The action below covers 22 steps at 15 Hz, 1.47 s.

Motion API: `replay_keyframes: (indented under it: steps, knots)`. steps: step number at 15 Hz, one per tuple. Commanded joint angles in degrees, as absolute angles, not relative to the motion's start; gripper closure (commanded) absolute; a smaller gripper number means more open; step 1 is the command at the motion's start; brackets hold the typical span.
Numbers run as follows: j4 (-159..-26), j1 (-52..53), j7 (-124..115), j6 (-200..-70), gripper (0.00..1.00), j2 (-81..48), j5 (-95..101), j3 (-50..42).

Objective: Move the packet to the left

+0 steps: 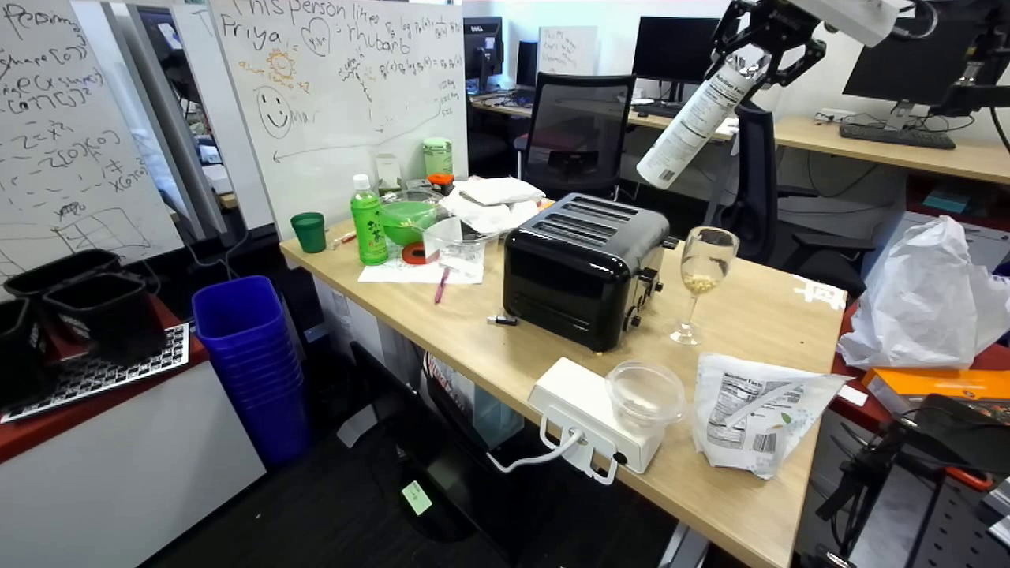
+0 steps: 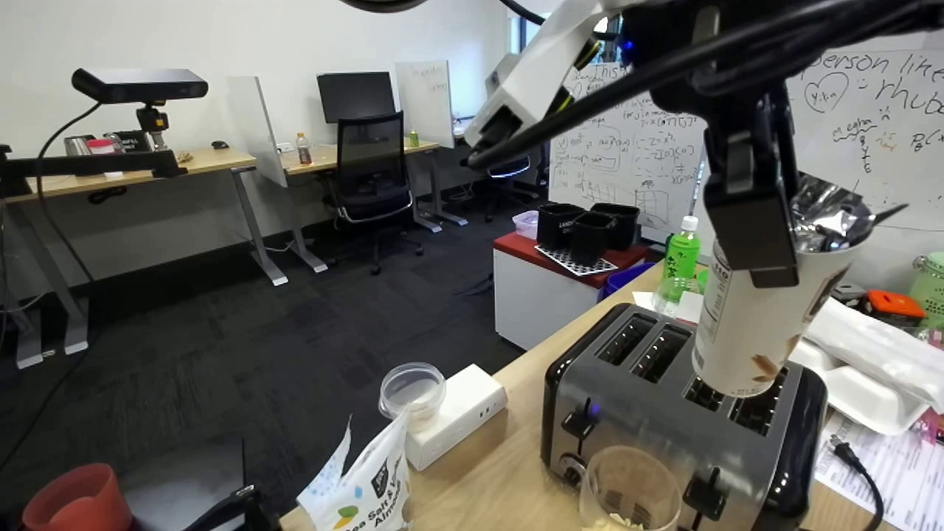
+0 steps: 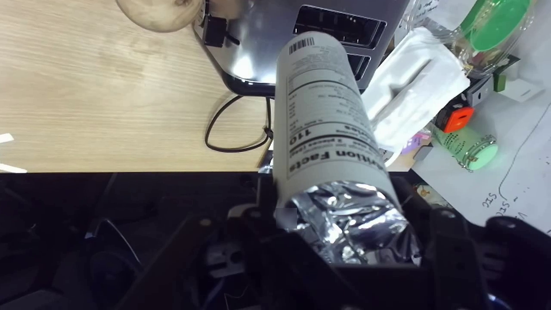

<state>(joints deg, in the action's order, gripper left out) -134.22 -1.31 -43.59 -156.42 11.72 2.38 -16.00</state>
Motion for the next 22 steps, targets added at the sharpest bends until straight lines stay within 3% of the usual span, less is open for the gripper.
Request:
replay_keyframes:
  steps: [1,12,13,19,20,22]
  knots:
    - [-135.8,-5.7,-36.8,-156.4,0.59,14.5,0.8,-11.5]
    - [-141.6,-3.4,-5.0,-140.4,0.59,24.7,-9.1,-12.5]
    - [-141.5,-5.4,-8.1,-143.0,0.34,23.8,-7.6,-10.4]
    - [-141.5,-5.2,-6.4,-141.4,0.34,23.9,-8.4,-10.6]
    - [-141.5,-5.2,-6.4,-141.4,0.59,23.9,-8.4,-10.6]
    - [-142.7,-5.4,-5.3,-141.4,0.59,24.7,-7.2,-10.2]
